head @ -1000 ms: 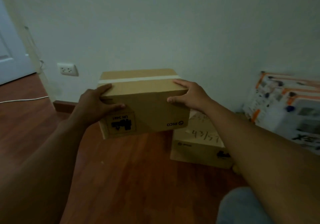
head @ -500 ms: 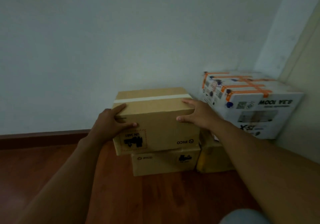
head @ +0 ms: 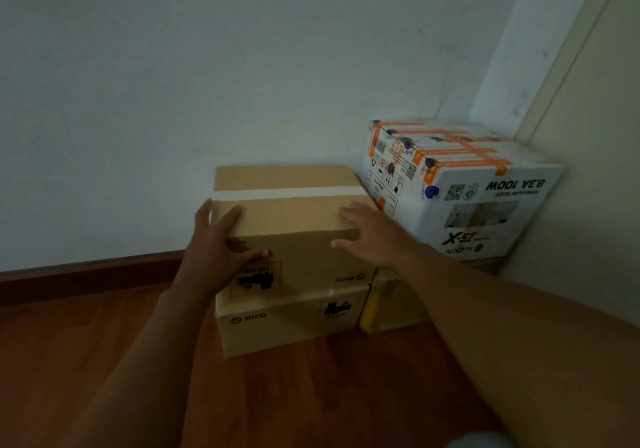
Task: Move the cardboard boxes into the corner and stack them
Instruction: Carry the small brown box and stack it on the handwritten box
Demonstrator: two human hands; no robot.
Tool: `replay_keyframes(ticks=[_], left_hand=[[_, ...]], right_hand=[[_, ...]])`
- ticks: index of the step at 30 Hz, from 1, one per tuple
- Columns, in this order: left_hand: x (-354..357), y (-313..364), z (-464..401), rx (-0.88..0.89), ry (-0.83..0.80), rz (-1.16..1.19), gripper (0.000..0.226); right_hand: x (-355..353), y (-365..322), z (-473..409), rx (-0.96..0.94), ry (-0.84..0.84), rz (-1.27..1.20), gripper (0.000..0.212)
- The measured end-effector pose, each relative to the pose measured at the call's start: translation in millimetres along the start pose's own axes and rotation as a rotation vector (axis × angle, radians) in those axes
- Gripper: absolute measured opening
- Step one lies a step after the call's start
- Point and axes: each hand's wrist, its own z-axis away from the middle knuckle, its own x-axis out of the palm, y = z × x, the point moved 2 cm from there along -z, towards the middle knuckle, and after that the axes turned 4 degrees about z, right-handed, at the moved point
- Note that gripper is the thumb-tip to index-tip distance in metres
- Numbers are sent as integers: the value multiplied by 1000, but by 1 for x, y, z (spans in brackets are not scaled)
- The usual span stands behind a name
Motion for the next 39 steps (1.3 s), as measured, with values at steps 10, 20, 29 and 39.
replay_keyframes(ticks=[10, 20, 29, 39], left_hand=[[4, -11, -21, 109, -18, -110, 107], [6, -10, -18, 72, -55, -156, 103], [-6, 32, 2, 119, -148, -512, 63], [17, 43, 6, 117, -212, -632, 79]], right_hand=[[24, 20, -27, -95, 154, 174, 91], [21, 14, -32, -60, 1, 190, 93], [0, -4, -9, -51, -63, 155, 68], [-9, 4, -10, -86, -124, 172, 70]])
